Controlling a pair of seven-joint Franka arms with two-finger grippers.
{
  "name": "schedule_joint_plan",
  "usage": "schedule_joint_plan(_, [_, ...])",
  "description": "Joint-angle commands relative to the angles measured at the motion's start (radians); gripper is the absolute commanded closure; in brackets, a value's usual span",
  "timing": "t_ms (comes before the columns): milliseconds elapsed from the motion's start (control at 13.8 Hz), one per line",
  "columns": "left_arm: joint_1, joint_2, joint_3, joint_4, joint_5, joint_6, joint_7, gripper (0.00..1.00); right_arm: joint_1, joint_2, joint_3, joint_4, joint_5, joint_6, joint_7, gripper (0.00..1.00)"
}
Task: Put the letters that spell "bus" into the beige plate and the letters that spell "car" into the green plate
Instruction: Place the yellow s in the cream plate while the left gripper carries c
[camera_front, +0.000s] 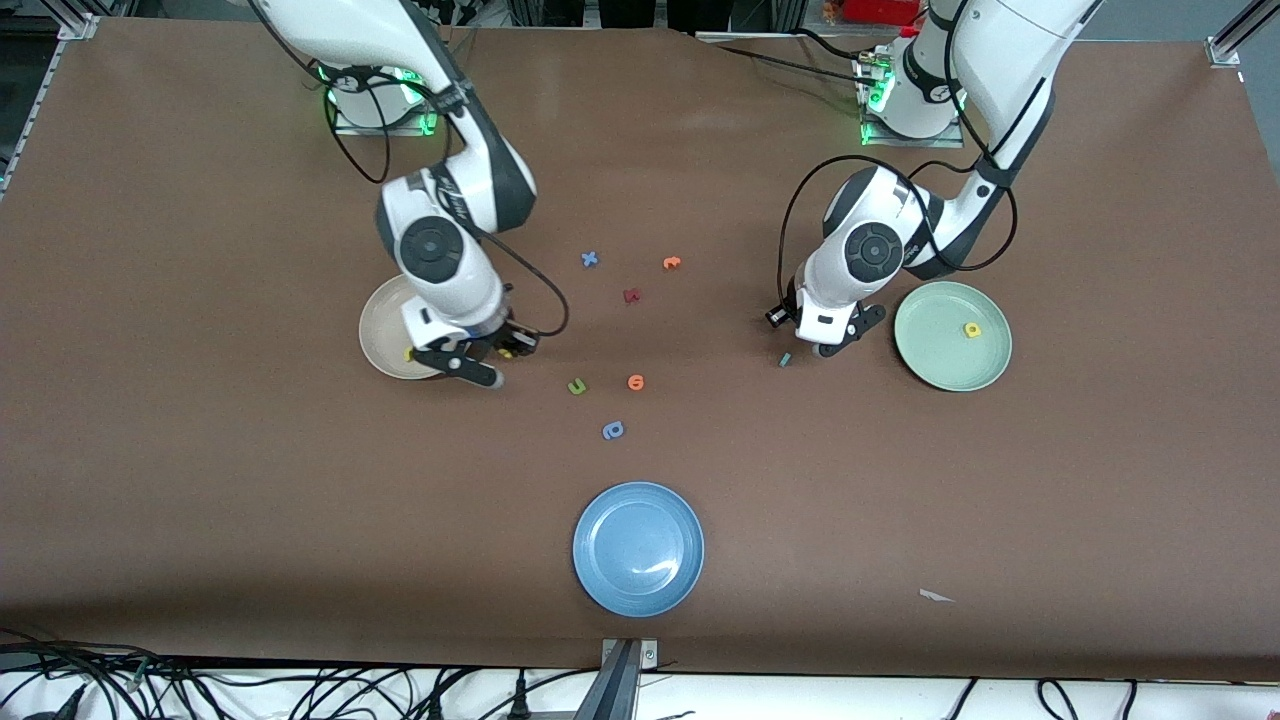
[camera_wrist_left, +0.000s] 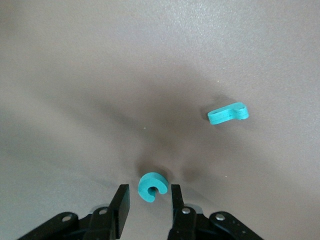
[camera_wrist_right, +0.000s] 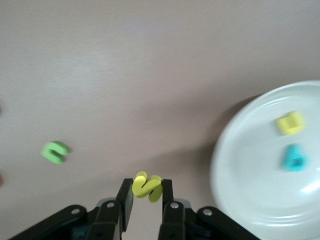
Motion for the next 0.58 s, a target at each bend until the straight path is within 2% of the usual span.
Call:
schedule_joint_plan(0, [0.001,0.019,-0.002,0.025,-0.011,-0.016,-0.002,0.59,0.006,-0.152,-0.058,-0.216,-0.015,0.021,-0.14,0.75])
schedule_joint_plan(145, [0.001,0.025,-0.002,0.025,-0.01,-0.016,-0.004,0.59,0.006,-0.175,-0.102,-0.322,-0.017,0.122,-0.203,0.71])
schedule_joint_plan(217, [-0.001,0.027,-0.002,0.025,-0.008,-0.016,-0.004,0.59,0.006,-0.173,-0.121,-0.347,-0.017,0.155,-0.243,0.61])
schedule_joint_plan(290, [-0.001,0.027,-0.002,0.025,-0.008,-0.015,-0.004,0.6,0.003,-0.167,-0.139,-0.349,-0.015,0.16,-0.26,0.18])
schedule_joint_plan(362, [-0.001,0.03,-0.002,0.025,-0.008,-0.015,-0.004,0.6,0.003,-0.172,-0.144,-0.346,-0.015,0.154,-0.254,0.0])
schedule_joint_plan(507, [-0.001,0.035,-0.002,0.027,-0.007,-0.013,-0.004,0.61,0.003,-0.211,-0.145,-0.328,-0.015,0.112,-0.266,0.0])
